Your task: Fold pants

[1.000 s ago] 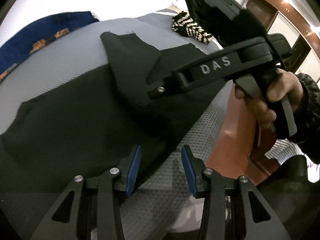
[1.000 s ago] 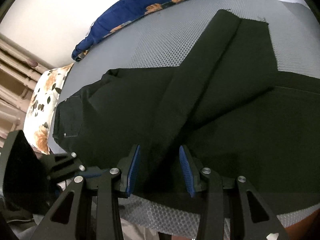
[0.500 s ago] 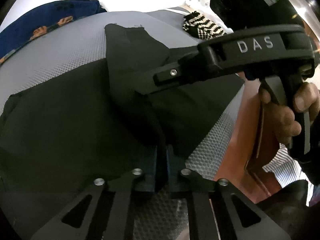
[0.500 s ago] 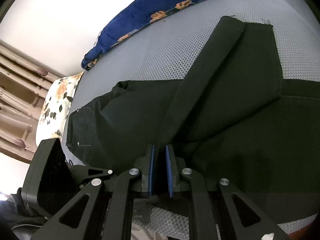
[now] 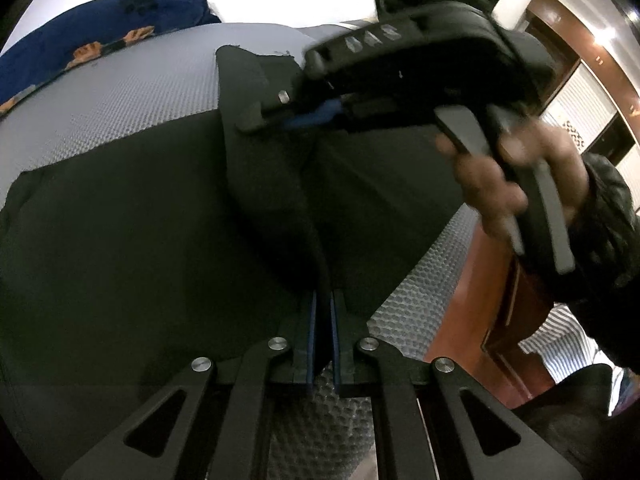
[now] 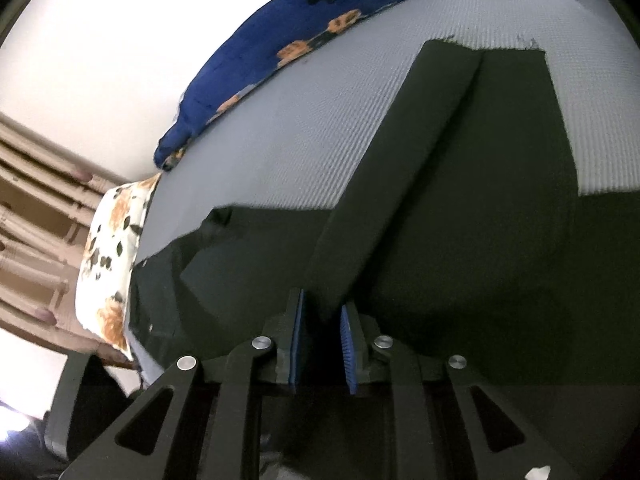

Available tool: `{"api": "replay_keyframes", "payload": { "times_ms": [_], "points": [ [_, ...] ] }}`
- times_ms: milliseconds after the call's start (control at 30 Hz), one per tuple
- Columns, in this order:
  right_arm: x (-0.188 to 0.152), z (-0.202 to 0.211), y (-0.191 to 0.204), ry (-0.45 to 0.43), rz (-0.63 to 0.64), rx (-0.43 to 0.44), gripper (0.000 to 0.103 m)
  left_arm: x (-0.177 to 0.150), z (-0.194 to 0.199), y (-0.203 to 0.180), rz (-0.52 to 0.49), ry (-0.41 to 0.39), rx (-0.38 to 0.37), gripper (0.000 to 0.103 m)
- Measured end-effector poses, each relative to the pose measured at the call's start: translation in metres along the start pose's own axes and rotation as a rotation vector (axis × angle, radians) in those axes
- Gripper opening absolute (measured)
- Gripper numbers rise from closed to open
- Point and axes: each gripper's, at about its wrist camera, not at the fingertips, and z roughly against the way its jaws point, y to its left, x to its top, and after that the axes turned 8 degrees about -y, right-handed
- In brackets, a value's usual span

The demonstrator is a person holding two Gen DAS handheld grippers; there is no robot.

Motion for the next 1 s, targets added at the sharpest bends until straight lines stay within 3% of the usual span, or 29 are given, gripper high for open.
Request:
{"api": "replay_keyframes", "payload": {
  "times_ms": [400,833,900,1000],
  "points": [
    [0.095,-0.035,-0.055,-0.044,-0.104,-0.071,0.018,0.001,-0.005,0.006,0.021,0.015,-0.006,0.006],
    [0.162,-0.056,-0.095,-0.098,-0.230,-0.138,0.017,0.003,-0.005,0.017,0.036,0.016,-0.013,0.006],
    [0.168,-0.053,-0.096,-0.111,-0.239,-0.126,0.005,0.003,-0.004,0.018,0.035,0.016,-0.011,0.006],
    [0.171,-0.034,-0.092,-0.160,-0.231,-0.115,0.005,0.005,-0.002,0.018,0.035,0.019,-0.011,0.006]
  ]
}}
